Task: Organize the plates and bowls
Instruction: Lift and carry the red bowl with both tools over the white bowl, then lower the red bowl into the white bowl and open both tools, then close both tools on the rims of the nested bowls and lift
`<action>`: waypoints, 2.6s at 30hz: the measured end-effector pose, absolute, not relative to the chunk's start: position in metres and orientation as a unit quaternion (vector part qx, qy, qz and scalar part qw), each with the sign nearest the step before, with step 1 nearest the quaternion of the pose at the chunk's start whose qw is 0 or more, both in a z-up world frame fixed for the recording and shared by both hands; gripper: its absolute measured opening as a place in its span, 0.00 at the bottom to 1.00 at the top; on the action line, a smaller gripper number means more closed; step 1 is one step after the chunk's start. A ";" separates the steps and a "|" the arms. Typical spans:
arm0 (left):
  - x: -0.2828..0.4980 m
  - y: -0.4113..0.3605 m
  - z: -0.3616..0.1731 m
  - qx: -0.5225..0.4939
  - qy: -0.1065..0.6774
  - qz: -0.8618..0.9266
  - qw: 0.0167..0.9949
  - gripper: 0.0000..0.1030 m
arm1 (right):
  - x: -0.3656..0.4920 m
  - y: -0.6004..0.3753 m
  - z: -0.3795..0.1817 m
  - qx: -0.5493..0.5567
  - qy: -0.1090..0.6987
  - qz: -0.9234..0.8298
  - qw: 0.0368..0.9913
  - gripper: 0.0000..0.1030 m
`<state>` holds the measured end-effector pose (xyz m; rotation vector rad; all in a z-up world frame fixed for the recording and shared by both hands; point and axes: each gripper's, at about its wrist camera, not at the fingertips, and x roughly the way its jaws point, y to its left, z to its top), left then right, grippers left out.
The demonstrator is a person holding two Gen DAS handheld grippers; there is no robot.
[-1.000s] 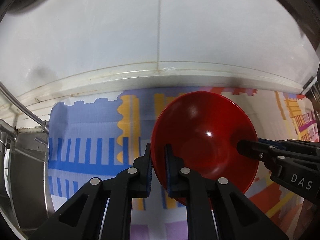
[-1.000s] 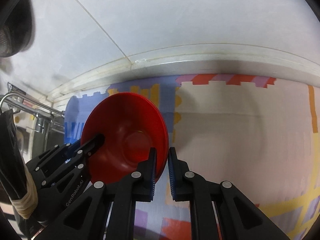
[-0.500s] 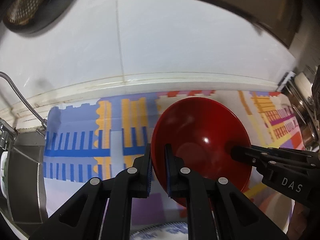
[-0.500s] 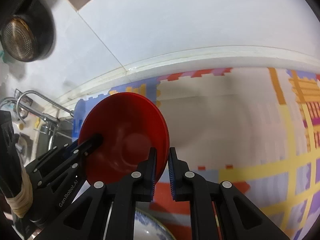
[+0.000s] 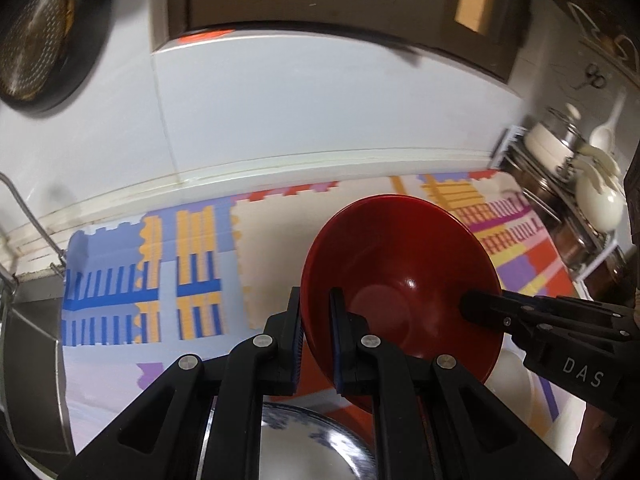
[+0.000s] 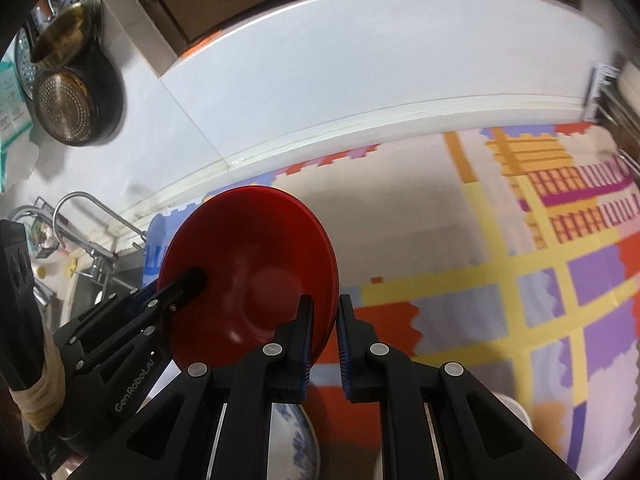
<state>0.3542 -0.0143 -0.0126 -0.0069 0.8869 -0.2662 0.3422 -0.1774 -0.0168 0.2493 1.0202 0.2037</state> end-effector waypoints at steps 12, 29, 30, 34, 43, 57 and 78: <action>0.314 -0.067 -0.005 0.005 0.424 -0.189 0.886 0.13 | 0.284 -0.225 0.000 0.124 0.456 0.046 0.880 0.13; 0.277 -0.125 -0.036 0.046 0.466 -0.228 0.854 0.13 | 0.232 -0.278 -0.028 0.144 0.482 0.009 0.864 0.13; 0.276 -0.126 -0.038 0.047 0.469 -0.228 0.852 0.13 | 0.230 -0.280 -0.032 0.146 0.485 0.008 0.862 0.13; 0.272 -0.131 -0.050 0.052 0.484 -0.225 0.844 0.13 | 0.226 -0.286 -0.046 0.151 0.501 0.009 0.852 0.13; 0.267 -0.141 -0.066 0.063 0.501 -0.219 0.835 0.14 | 0.220 -0.293 -0.066 0.158 0.523 0.013 0.837 0.13; 0.265 -0.154 -0.088 0.086 0.516 -0.219 0.824 0.18 | 0.219 -0.296 -0.087 0.143 0.536 0.015 0.832 0.13; 0.249 -0.155 -0.059 0.127 0.463 -0.236 0.845 0.70 | 0.212 -0.300 -0.092 0.140 0.530 0.007 0.836 0.31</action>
